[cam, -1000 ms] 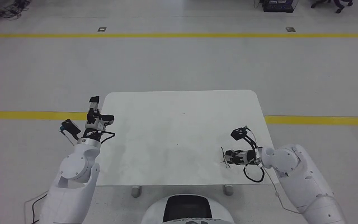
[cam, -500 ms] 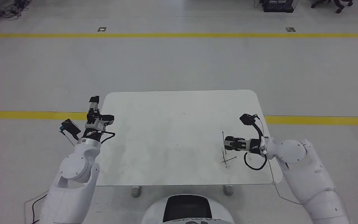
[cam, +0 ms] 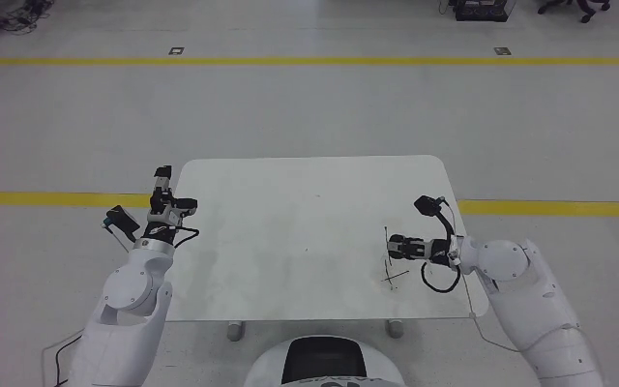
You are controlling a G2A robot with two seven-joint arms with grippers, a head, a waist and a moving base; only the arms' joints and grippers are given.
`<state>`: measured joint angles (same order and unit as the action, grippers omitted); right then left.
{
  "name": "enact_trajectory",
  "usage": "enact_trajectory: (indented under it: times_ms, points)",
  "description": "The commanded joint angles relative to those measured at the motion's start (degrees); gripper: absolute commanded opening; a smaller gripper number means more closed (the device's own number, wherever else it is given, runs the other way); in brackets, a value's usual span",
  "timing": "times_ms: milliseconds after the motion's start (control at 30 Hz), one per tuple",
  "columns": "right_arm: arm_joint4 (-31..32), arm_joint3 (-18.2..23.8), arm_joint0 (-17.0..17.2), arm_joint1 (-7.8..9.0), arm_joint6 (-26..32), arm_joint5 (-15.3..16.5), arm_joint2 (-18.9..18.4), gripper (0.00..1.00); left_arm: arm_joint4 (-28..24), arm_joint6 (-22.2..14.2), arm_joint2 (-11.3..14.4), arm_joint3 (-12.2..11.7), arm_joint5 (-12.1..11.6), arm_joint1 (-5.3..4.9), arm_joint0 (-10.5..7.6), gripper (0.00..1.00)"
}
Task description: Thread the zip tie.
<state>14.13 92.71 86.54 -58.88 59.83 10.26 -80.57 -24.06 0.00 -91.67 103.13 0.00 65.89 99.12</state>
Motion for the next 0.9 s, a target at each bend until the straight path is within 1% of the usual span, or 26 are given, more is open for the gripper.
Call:
enact_trajectory:
  times_ms: [0,100,167,200,333,467,567,867]
  points:
    - [-0.57,-0.31,-0.18,-0.16,-2.36,-0.59,0.64,0.0,0.0,0.0,0.0,0.0,0.0,0.0,0.0,1.0]
    - [-1.83,-1.28,-1.21,-0.55,-5.57,-2.13,2.11,0.0,0.0,0.0,0.0,0.0,0.0,0.0,0.0,1.0]
    - [-1.58,-2.16,-2.07,-0.86,-8.38,-4.18,3.27,0.0,0.0,0.0,0.0,0.0,0.0,0.0,0.0,1.0]
    - [-1.63,-2.64,-2.77,-1.12,-9.6,-5.25,4.44,0.0,0.0,0.0,0.0,0.0,0.0,0.0,0.0,1.0]
    - [-3.06,-5.41,-5.52,-1.93,-12.58,-6.68,7.56,0.0,0.0,0.0,0.0,0.0,0.0,0.0,0.0,1.0]
    - [-5.68,-8.36,-8.0,-2.68,-14.54,-6.65,9.77,0.0,0.0,0.0,0.0,0.0,0.0,0.0,0.0,1.0]
    - [-5.67,-10.03,-9.95,-2.98,-14.75,-6.28,10.95,0.0,0.0,0.0,0.0,0.0,0.0,0.0,0.0,1.0]
    - [-5.67,-10.03,-9.95,-2.98,-14.75,-6.28,10.95,0.0,0.0,0.0,0.0,0.0,0.0,0.0,0.0,1.0]
